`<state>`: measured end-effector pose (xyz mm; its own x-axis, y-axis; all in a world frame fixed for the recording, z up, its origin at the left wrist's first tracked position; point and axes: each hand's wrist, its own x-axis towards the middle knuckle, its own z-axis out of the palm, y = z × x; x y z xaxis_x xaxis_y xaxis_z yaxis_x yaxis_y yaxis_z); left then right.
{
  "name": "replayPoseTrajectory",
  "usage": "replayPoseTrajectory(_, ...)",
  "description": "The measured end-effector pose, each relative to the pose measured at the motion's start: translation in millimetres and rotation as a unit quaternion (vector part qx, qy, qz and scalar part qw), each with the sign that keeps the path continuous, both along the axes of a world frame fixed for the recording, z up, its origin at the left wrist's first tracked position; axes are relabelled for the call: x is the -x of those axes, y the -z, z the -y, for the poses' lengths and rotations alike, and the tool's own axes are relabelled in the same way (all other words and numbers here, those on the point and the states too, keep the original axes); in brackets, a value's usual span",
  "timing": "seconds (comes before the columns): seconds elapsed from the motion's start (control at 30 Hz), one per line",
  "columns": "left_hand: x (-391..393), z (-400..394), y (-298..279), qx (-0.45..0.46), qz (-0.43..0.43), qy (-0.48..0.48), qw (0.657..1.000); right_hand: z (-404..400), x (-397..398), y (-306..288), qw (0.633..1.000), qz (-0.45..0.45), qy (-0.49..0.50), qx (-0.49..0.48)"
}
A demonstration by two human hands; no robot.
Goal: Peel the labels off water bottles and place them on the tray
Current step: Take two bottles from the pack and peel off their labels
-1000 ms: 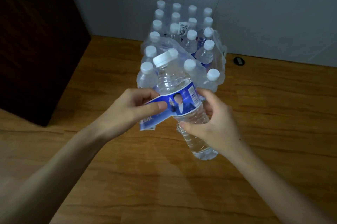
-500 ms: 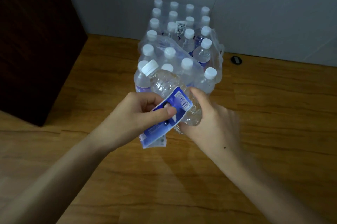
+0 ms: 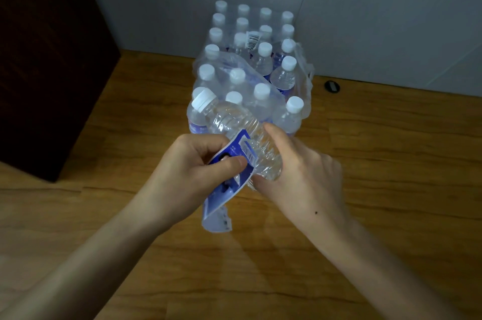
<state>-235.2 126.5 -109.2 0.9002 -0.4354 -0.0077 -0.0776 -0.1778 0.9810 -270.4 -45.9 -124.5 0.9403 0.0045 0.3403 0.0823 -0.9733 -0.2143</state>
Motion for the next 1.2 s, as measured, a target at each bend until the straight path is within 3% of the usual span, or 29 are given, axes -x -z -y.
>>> replayPoseTrajectory(0.1, -5.5, -13.9, 0.0, -0.023, -0.015, 0.055, 0.998, 3.8, 0.7, -1.4, 0.999, -0.019, 0.011, -0.044)
replayPoseTrajectory(0.2, -19.7, -31.2, 23.3, -0.156, -0.028, 0.106, 0.982, 4.5, 1.9, 0.1, 0.989, -0.026, 0.011, -0.148)
replayPoseTrajectory(0.4, -41.4, -35.3, 75.5, -0.266, -0.058, 0.033, 0.962, -3.6, 4.1, 6.8, 0.967, -0.045, 0.003, -0.250)
replayPoseTrajectory(0.5, -43.6, -32.7, 76.1, -0.343, 0.017, 0.003, 0.939, -5.6, 3.2, 12.5, 0.961, -0.060, -0.002, -0.270)
replayPoseTrajectory(0.53, -41.2, -31.0, 71.0, -0.312, 0.033, 0.000, 0.950, -6.6, 2.9, 14.7, 0.959, -0.066, 0.000, -0.276)
replayPoseTrajectory(0.6, -32.6, -26.1, 54.6, -0.127, -0.006, 0.033, 0.991, -9.3, 2.8, 18.1, 0.954, -0.072, 0.004, -0.289)
replayPoseTrajectory(0.67, -23.3, -19.1, 38.4, 0.039, -0.042, 0.068, 0.996, -11.8, 2.4, 21.5, 0.945, -0.077, -0.002, -0.319)
replayPoseTrajectory(0.73, -18.6, -11.2, 28.8, 0.094, -0.035, 0.059, 0.993, -14.3, 2.5, 24.0, 0.938, -0.077, -0.014, -0.339)
replayPoseTrajectory(0.93, -15.3, -2.7, 21.4, 0.084, 0.061, -0.024, 0.994, -17.6, 3.5, 29.0, 0.916, -0.117, -0.048, -0.381)
replayPoseTrajectory(1.03, -11.6, -3.8, 31.2, 0.020, 0.109, -0.038, 0.993, -11.9, -0.4, 27.4, 0.931, -0.122, -0.065, -0.338)
replayPoseTrajectory(1.2, -14.6, -12.8, 76.1, -0.099, 0.106, -0.099, 0.984, 17.3, -7.7, 28.5, 0.978, -0.040, -0.066, -0.192)
